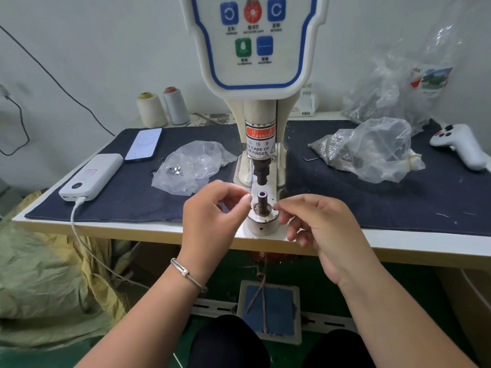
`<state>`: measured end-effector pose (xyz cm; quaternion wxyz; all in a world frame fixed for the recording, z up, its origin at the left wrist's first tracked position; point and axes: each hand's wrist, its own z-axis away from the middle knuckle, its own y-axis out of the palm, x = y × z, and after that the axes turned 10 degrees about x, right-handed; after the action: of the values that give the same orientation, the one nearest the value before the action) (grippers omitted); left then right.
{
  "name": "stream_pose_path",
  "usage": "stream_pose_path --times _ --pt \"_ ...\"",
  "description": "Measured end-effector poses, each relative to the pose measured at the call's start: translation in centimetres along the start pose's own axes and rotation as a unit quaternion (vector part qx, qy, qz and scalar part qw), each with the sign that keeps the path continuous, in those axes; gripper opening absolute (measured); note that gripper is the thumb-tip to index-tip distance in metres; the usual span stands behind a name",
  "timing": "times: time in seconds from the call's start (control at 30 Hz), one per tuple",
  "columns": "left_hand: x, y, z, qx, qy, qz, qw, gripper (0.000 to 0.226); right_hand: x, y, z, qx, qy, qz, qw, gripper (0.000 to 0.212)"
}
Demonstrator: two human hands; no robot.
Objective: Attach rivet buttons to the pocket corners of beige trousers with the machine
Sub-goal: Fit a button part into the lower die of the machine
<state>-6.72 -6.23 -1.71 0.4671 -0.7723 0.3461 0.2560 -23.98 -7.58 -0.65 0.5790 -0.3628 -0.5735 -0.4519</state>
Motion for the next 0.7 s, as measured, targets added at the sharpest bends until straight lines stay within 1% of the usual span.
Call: stream_pose_path --times 0.1,0.23,0.57,0.7 --pt "0.5 0.5 -1.0 0.011 -0.049 0.048 0.998 0.011 -0.5 -0.4 0.3 -0.019 0.014 0.013 1.000 0.017" --pt "0.4 1.0 -1.9 0.040 -0.069 0.098 0.992 0.012 -1.0 -0.6 0.4 -0.022 0.022 0.007 0.999 0.019" --pt "0.0 1.2 -2.7 0.074 -0.072 0.088 0.991 0.020 -1.2 -1.2 0.4 -0.022 0.019 0.001 1.000 0.019" --pt "-0.2 1.3 -2.9 0.076 -0.079 0.086 0.990 0.021 -1.3 -1.3 0.4 -0.018 0.019 0.002 1.000 0.019"
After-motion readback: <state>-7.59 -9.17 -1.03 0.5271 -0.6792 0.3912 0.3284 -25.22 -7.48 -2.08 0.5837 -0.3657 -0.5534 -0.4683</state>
